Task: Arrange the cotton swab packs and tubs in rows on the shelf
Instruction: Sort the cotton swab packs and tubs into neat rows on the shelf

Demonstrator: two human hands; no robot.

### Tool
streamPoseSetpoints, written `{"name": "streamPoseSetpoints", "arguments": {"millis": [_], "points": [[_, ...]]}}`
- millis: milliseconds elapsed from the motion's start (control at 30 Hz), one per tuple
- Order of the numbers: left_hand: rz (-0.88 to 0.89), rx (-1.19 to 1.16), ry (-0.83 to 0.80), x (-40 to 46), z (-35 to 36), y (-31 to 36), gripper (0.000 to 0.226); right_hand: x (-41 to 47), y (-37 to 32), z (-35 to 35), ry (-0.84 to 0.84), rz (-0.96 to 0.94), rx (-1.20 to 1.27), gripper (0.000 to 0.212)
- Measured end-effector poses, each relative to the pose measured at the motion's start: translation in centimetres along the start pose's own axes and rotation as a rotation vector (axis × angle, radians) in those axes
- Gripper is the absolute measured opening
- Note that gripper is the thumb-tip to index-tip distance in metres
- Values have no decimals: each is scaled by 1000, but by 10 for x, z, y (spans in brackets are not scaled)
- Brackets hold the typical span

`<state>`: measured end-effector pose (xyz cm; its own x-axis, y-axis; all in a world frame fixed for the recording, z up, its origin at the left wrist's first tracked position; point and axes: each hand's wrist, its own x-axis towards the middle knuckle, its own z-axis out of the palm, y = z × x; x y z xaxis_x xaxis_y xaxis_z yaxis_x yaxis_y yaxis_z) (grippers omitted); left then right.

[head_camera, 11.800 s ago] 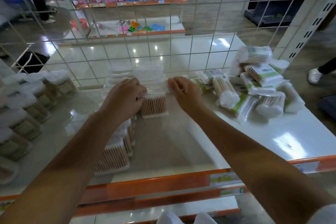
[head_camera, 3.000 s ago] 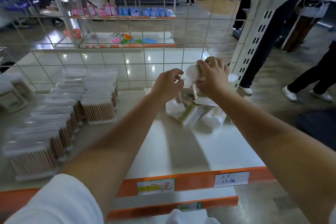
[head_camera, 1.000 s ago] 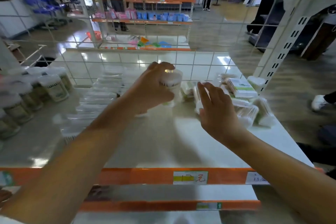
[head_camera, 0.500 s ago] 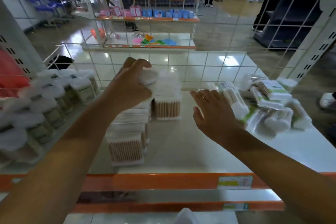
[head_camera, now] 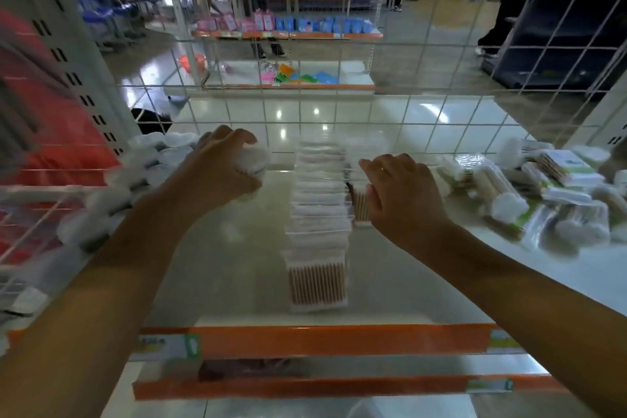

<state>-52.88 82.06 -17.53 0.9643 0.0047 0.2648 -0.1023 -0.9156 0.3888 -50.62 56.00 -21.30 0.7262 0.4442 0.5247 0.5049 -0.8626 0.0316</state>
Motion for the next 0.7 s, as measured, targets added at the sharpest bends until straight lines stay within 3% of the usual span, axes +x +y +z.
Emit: {"name": "streamPoseSetpoints", "arguments": {"millis": [433, 700], "points": [[-8, 204, -176, -5, -3, -70, 66, 3, -53, 6, 73, 5, -15, 36], [49, 321, -148, -9, -2, -80, 60, -7, -66, 6, 110, 7, -30, 33]]}}
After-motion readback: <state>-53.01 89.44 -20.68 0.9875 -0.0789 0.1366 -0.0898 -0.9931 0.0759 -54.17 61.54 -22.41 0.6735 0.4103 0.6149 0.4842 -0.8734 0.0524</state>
